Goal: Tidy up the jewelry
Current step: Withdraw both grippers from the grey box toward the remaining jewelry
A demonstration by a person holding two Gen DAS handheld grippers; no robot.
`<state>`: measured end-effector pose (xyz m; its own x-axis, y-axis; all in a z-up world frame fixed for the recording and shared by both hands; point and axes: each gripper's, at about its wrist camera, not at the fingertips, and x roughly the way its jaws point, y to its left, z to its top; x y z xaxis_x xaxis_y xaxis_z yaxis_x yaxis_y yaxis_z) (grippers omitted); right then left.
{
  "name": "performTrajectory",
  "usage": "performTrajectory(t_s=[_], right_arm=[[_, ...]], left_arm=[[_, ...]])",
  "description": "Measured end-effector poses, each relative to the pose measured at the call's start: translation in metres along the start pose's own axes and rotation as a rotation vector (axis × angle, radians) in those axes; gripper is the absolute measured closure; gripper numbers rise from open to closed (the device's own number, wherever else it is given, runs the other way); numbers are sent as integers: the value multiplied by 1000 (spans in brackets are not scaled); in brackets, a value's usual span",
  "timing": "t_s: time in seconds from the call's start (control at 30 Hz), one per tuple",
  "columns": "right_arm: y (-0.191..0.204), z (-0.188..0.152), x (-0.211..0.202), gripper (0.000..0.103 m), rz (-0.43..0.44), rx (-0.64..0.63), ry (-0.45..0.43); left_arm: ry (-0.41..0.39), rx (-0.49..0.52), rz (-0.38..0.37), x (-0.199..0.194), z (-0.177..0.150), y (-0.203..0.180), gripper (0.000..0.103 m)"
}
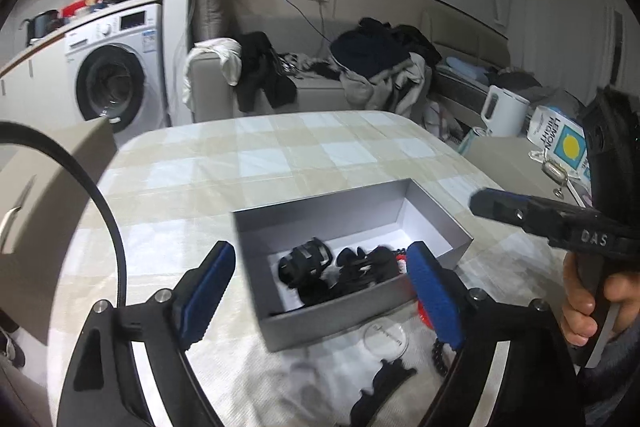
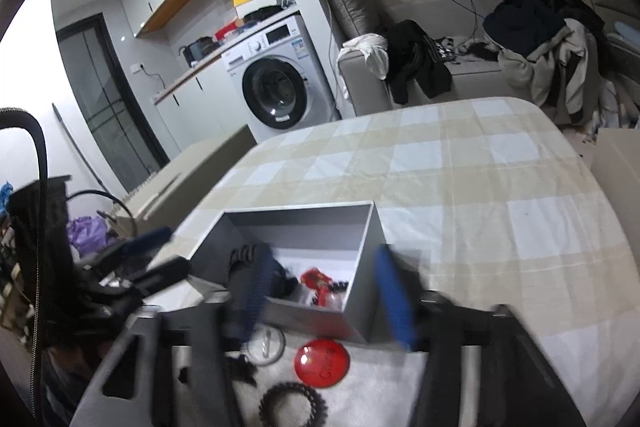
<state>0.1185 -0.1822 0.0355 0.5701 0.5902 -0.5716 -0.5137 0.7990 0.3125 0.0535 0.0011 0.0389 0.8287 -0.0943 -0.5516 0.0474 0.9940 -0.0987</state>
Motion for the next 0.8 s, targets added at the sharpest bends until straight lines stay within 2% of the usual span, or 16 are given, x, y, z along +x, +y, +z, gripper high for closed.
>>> performTrajectory(t_s=[0.03, 0.1, 0.13, 0.2, 0.33, 0.43, 0.53, 0.7, 0.8], right_arm=[[0, -1, 0, 17, -12, -2, 7], [2, -7, -5, 6, -70, -22, 10], [2, -9, -6, 1, -86, -32, 10], [3, -15, -6, 0, -125, -58, 24], [2, -27, -3, 0, -202, -93, 81], [4, -34, 2, 0, -191, -116, 133], [7, -39, 6, 0, -208, -156, 146], [14, -53, 18, 0, -215, -267, 242], [17, -59, 22, 0, -196, -292, 288]], left_arm=[[1, -9, 11, -3, -3, 2, 17], [12, -26, 17, -7, -9, 7, 15], [19, -42, 14, -8, -13, 9, 9], [27, -62, 4, -9, -19, 11, 1], [57, -48, 15, -6, -31, 6, 1], [58, 11, 46, -4, -35, -3, 1], [89, 35, 28, 2, -39, -5, 1], [123, 76, 15, 10, -47, -6, 1], [160, 79, -6, 14, -52, -5, 1]])
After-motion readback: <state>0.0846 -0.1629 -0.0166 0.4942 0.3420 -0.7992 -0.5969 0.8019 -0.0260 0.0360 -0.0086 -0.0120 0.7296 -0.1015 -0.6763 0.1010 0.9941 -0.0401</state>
